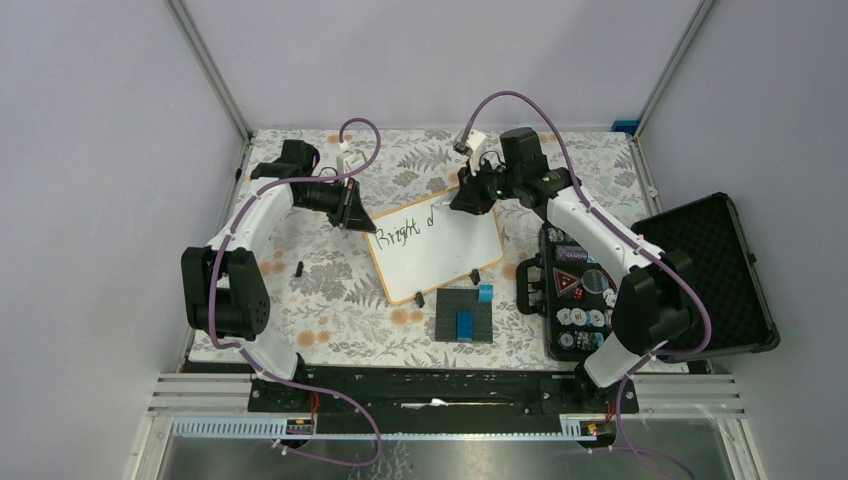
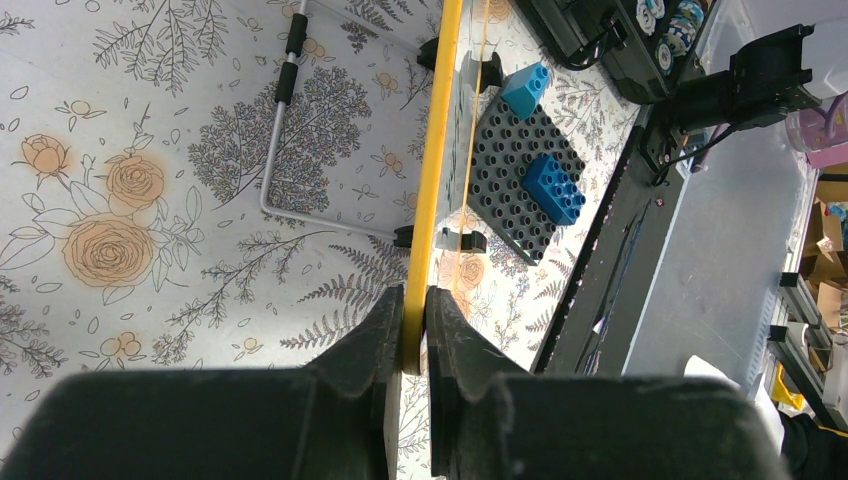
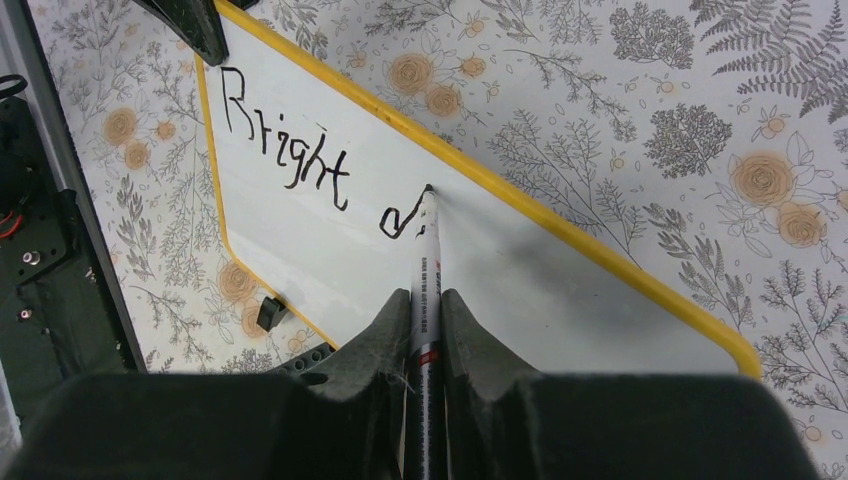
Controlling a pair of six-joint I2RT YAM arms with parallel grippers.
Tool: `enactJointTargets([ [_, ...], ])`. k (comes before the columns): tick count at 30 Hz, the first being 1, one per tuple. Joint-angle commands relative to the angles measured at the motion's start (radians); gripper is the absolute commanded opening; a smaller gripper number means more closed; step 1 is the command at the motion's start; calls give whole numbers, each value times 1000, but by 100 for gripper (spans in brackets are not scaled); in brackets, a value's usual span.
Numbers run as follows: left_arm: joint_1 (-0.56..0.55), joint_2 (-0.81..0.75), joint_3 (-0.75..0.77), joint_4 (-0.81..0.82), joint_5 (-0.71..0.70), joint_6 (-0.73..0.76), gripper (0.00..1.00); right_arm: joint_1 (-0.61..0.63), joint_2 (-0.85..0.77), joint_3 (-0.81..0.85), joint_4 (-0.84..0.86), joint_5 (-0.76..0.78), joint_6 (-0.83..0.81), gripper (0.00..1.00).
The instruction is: Write a sentence on the whiteboard
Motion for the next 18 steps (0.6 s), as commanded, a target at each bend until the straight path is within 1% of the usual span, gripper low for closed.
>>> enactJointTargets([
  [1, -1, -34, -6, 30, -26, 43, 0, -9, 15, 46, 22, 21, 8, 0],
  [18, -1, -32, -2, 29, -27, 42, 0, -7, -18, -39, 21, -4, -2, 0],
])
